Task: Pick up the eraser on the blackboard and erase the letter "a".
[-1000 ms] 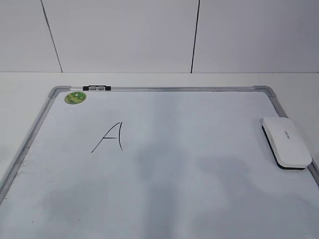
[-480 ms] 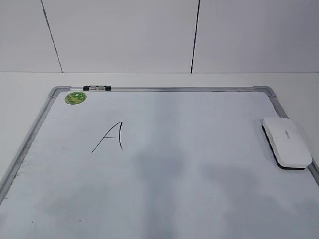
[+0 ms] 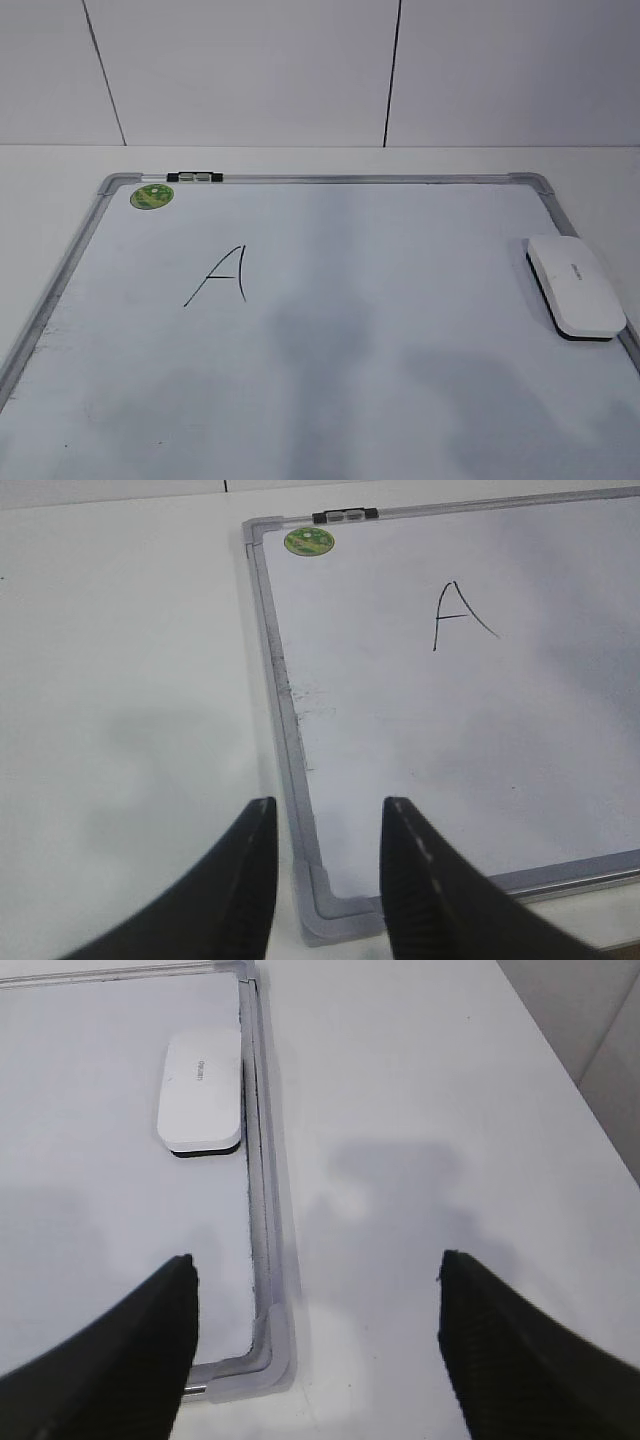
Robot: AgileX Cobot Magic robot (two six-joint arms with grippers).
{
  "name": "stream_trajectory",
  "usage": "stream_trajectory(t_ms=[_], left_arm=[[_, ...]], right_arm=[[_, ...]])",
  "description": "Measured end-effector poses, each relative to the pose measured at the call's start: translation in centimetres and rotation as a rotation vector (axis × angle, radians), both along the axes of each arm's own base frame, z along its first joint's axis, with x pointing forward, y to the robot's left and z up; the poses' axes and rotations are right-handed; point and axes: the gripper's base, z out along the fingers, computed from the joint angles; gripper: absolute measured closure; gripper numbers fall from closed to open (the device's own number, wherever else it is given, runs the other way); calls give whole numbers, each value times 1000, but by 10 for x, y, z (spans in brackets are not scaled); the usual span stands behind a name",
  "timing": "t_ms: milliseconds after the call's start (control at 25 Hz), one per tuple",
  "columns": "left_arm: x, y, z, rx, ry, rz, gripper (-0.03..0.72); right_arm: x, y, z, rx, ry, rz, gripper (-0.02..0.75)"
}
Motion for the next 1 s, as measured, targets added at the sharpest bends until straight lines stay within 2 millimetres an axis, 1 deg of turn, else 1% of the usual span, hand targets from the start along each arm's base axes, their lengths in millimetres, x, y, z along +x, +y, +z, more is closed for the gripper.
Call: stream_trajectory(t_ms=[400,1000], left_arm=[[0,0,0,0,0,0,449],[0,0,0,0,0,0,450]], right_arm=[[0,0,0,0,0,0,146],[0,0,0,0,0,0,146]])
